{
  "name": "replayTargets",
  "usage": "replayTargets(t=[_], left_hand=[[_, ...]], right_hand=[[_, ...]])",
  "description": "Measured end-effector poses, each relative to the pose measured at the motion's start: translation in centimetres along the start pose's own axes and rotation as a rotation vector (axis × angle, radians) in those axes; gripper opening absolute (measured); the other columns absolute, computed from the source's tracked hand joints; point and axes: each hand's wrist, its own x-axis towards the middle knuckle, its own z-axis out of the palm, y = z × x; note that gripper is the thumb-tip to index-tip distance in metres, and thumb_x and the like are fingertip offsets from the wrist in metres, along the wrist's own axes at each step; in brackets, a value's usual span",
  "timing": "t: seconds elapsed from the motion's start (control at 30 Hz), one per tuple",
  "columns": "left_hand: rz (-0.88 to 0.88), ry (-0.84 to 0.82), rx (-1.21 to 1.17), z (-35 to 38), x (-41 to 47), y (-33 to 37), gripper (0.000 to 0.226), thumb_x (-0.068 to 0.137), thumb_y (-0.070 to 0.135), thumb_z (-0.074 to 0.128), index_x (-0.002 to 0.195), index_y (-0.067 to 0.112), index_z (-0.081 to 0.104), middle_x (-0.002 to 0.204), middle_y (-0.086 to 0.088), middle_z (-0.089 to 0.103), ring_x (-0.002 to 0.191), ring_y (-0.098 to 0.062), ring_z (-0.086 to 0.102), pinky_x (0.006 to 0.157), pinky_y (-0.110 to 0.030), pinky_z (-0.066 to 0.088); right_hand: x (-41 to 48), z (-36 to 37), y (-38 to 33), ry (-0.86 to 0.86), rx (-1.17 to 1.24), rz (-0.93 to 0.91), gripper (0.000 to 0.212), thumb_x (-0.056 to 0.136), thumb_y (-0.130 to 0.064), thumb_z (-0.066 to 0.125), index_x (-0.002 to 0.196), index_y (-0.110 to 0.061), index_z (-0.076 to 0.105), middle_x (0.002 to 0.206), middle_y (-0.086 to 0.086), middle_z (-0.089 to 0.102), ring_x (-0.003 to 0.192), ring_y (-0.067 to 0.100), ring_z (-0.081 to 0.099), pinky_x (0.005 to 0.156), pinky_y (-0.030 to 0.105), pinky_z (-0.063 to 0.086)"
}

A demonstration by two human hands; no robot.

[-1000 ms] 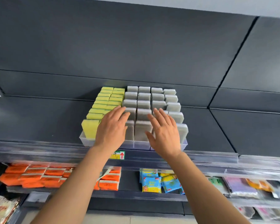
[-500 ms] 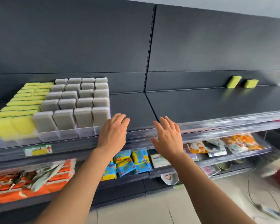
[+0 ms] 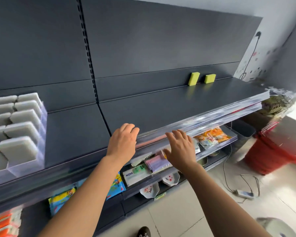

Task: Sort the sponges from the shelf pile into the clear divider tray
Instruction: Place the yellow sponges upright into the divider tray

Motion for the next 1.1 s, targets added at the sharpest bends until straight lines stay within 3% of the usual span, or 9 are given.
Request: replayTargets(t=[0.4,0.77,1.1], left_hand=[[0.094,-0.028,-0.126,7.4,15.6,6.2,0.038,0.059,0.005,0.084,0.093,0.007,0.067,0.097,-0.009,0.067,0.091,-0.027,0.063,0.07,-0.036,0.053],[0.127,-0.041,-0.155,13.0,27.7,12.4,0.038,0.081,0.011,0.067,0.118,0.008,0.058,0.121,-0.008,0.059,0.115,-0.025,0.051,0.091,-0.035,0.044],[-0.021,-0.039,-0.193,17.6,36.4,21.3,0.038,0.073,0.007,0.074,0.109,0.007,0.063,0.11,-0.008,0.062,0.106,-0.029,0.056,0.08,-0.038,0.05]], right_hand=[[9.4,0.8,12.9,-0.005,-0.031,0.16,0.058,0.087,-0.04,0.058,0.138,-0.02,0.037,0.141,0.004,0.041,0.134,0.024,0.03,0.11,0.036,0.024],[16.8,1.7,24.7,0.009,-0.014,0.227,0.055,0.087,-0.04,0.058,0.135,-0.019,0.04,0.138,0.004,0.043,0.132,0.025,0.03,0.107,0.037,0.027],[23.3,2.2,37.6,-0.002,0.002,0.129,0.056,0.087,-0.039,0.059,0.135,-0.02,0.039,0.138,0.003,0.043,0.133,0.025,0.03,0.107,0.036,0.025]])
